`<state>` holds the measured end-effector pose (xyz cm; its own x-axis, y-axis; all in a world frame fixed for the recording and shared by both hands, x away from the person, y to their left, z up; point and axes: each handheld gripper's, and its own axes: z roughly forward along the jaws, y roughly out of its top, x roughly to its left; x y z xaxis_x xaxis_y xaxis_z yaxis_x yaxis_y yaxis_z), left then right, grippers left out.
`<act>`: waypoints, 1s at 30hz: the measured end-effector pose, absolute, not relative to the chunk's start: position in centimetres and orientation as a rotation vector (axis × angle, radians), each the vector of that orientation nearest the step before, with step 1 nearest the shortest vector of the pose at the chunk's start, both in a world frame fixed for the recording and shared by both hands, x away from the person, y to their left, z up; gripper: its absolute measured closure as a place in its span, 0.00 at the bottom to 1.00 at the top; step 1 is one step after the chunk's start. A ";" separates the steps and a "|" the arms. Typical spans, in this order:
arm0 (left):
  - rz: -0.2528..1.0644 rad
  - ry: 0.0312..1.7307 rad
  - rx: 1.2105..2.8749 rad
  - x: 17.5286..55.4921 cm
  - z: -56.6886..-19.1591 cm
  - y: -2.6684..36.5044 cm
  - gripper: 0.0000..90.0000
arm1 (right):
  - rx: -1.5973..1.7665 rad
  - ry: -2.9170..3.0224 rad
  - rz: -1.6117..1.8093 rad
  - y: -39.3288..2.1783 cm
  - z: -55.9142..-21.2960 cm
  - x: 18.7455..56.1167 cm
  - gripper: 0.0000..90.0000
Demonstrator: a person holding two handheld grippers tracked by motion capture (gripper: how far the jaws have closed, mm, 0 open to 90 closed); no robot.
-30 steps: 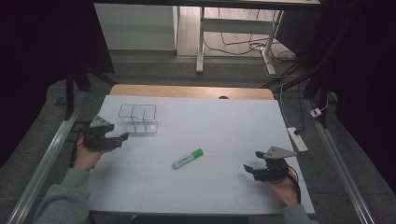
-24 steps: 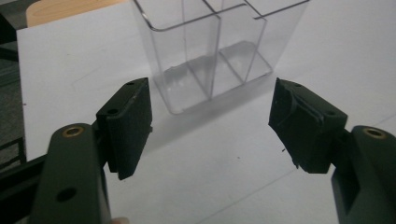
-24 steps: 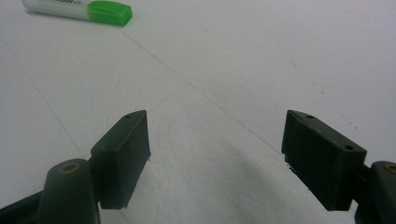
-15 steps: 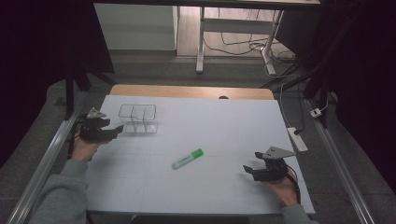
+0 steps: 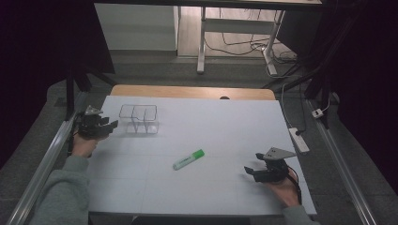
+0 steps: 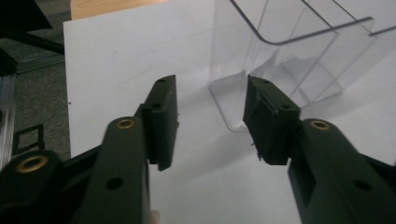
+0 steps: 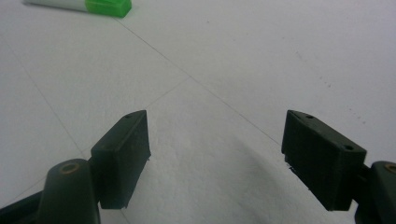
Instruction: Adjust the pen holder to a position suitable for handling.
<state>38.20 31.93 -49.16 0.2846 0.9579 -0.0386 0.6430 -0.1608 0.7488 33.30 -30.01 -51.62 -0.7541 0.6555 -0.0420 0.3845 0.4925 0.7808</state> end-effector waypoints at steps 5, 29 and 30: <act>0.615 1.450 1.885 39.1 -49.8 32.1 0.70 | 0.871 2.414 1.125 -30.0 -51.7 33.3 0.26; 0.527 1.448 1.886 41.9 -51.4 31.2 0.99 | 0.904 2.419 1.184 -30.1 -51.8 33.5 0.26; 0.525 1.448 1.889 41.9 -51.4 31.2 0.99 | 0.904 2.419 1.183 -30.1 -51.8 33.5 0.26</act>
<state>41.91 31.23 -51.41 0.2965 0.9508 -0.0902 0.6716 -0.1404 0.7275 33.50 -30.08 -51.77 -0.7570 0.6534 0.0068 0.4066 0.4629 0.7877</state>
